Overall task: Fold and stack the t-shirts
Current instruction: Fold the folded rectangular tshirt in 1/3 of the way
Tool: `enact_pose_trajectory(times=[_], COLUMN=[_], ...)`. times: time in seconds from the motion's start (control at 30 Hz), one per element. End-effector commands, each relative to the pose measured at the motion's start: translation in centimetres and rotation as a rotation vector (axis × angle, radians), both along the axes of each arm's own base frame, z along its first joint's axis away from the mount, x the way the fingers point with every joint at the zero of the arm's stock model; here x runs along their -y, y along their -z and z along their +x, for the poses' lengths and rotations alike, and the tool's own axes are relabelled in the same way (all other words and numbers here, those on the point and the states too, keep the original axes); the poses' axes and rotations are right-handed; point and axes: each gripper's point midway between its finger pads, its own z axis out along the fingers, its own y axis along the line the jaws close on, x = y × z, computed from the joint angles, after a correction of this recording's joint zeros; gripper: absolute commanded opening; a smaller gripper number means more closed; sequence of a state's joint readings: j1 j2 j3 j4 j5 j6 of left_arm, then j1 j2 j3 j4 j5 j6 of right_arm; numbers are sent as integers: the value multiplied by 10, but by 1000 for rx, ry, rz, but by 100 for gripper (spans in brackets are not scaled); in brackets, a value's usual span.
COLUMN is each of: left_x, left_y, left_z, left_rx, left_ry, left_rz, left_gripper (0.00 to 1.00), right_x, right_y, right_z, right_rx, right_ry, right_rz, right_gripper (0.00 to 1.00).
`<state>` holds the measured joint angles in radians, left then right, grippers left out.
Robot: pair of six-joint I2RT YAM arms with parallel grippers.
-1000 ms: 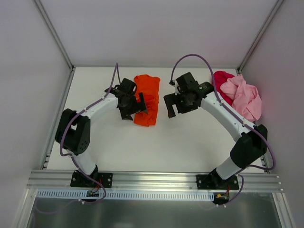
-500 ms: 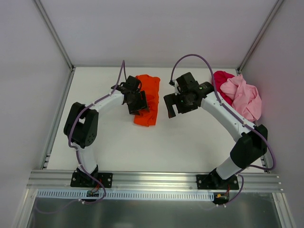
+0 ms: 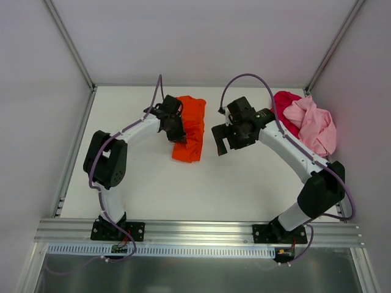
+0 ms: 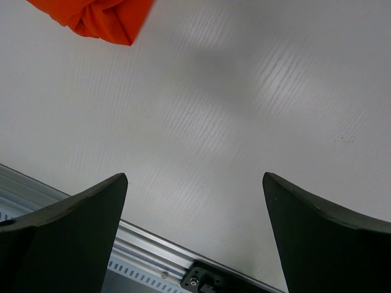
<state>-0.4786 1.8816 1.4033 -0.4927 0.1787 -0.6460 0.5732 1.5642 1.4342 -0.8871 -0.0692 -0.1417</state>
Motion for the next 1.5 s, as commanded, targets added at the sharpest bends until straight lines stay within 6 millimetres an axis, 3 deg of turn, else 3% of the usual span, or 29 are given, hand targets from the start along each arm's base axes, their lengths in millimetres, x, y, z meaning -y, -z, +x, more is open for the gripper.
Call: enact_pose_trajectory(times=[0.0,0.07,0.1,0.17,0.23,0.27,0.3,0.37,0.4,0.43,0.47,0.57,0.6,0.7,0.73,0.77,0.8,0.87,0.9,0.93,0.97,1.0,1.03,1.1,1.17,1.2,1.3,1.43,1.47], left_x=[10,12,18,23,33,33,39,42,50,52,54,55,54,45,41,35,30,18,14,11,5,-2,-6,-15,-23,-27,-31,-30,-27], left_y=[-30,-38,-52,-47,-62,-55,-64,-52,-60,-47,-45,-35,-34,-36,-50,-50,-73,-78,-99,-106,-100,-114,-111,-127,-124,-134,-122,-73,-73], left_z=[24,40,51,62,83,83,92,99,106,108,110,111,109,104,103,99,97,88,84,82,76,73,68,63,56,50,33,2,1], left_rx=[110,147,183,182,232,219,246,225,241,219,213,193,187,196,233,234,280,291,332,356,346,379,378,421,432,456,420,289,294], left_ry=[19,18,23,36,42,45,47,52,64,75,80,95,99,110,109,109,96,69,51,39,31,15,12,3,-9,-14,-10,7,-6], left_rz=[-11,4,-7,2,-18,-9,-22,-13,-36,-28,-30,-20,-14,30,42,56,52,83,67,65,88,93,105,123,148,147,136,120,93], left_gripper=[0,0,0,0,0,0,0,0,0,2,39,92,96,99,99,99,99,99,99,99,99,99,99,99,99,99,99,99,99], right_x=[-2,-3,-2,-1,1,1,1,3,3,4,6,8,8,6,4,3,1,-3,-5,-8,-10,-15,-17,-22,-24,-25,-25,-23,-22], right_y=[-12,-13,-14,-15,-17,-15,-16,-12,-12,-12,-8,-7,-8,-9,-8,-9,-8,-7,-7,-6,-5,-5,-5,-4,-4,-6,-9,-9,-10], right_z=[-2,-4,-4,-6,-8,-10,-12,-17,-19,-21,-24,-29,-30,-32,-32,-32,-31,-31,-30,-31,-31,-33,-33,-34,-33,-32,-29,-27,-26], right_rx=[35,36,38,42,46,41,42,26,25,24,14,8,6,3,-2,1,0,-6,-3,-12,-17,-19,-20,-24,-20,-12,2,11,16], right_ry=[-8,-13,-13,-16,-19,-21,-22,-26,-27,-28,-28,-35,-35,-47,-49,-48,-47,-52,-57,-65,-68,-82,-90,-103,-108,-109,-103,-105,-108], right_rz=[45,50,50,52,54,51,58,57,59,60,55,56,56,72,79,83,88,97,103,113,114,123,123,120,117,112,111,94,91], right_gripper=[100,100,100,100,100,100,100,100,100,100,100,100,100,100,100,100,100,100,100,100,100,100,100,99,100,100,100,100,100])
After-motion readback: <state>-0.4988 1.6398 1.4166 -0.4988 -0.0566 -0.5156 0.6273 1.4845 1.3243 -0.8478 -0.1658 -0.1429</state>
